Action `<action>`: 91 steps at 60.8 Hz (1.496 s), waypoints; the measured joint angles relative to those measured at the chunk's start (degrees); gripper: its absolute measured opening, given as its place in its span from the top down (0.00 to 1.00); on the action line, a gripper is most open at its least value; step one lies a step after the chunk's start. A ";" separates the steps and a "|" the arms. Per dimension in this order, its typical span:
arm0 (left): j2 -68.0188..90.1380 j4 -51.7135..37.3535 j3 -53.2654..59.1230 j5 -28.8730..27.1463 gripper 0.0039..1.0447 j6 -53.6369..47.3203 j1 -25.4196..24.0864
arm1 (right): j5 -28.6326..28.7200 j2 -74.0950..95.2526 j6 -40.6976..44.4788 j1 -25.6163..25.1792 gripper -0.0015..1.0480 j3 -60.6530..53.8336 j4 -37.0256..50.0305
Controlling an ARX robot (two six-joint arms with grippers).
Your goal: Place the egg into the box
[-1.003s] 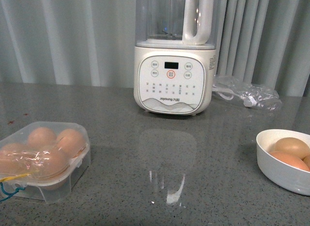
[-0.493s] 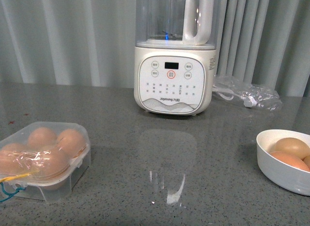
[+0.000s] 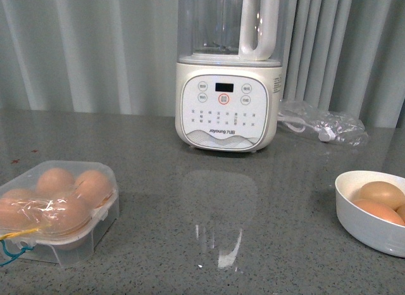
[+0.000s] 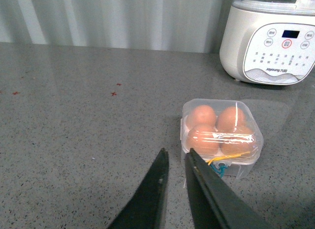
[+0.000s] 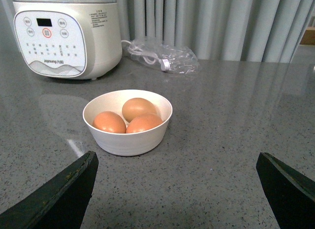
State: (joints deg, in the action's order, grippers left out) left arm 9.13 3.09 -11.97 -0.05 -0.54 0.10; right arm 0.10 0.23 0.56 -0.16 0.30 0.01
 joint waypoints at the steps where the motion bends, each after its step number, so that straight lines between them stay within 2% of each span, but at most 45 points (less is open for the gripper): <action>1: -0.15 -0.09 0.22 0.00 0.90 0.02 0.00 | 0.00 0.00 0.00 0.00 0.07 0.00 0.00; 3: -0.68 -0.37 1.01 -0.02 0.97 0.07 0.00 | 0.00 0.00 0.00 0.00 0.07 0.00 0.00; 4: -0.79 -0.46 1.22 0.00 0.97 0.26 0.00 | 0.00 0.00 0.00 0.00 0.07 0.00 0.00; 53: -7.72 -2.75 10.16 0.00 0.97 0.46 0.00 | 0.00 0.00 0.00 0.00 0.07 0.00 0.00; 79: -8.94 -2.91 10.29 0.00 0.97 0.61 0.00 | 0.00 0.00 0.00 0.00 0.07 0.00 0.00; 89: -8.94 -2.91 10.29 0.00 0.69 0.66 0.00 | 0.00 0.00 0.00 0.00 0.07 0.00 0.00; 91: -8.94 -2.91 10.29 0.00 0.60 0.66 0.00 | -0.02 0.00 -0.02 0.00 0.07 0.00 0.00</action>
State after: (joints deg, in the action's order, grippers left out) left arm 0.19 0.19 -1.67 -0.05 0.12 0.10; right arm 0.08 0.23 0.54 -0.16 0.30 0.01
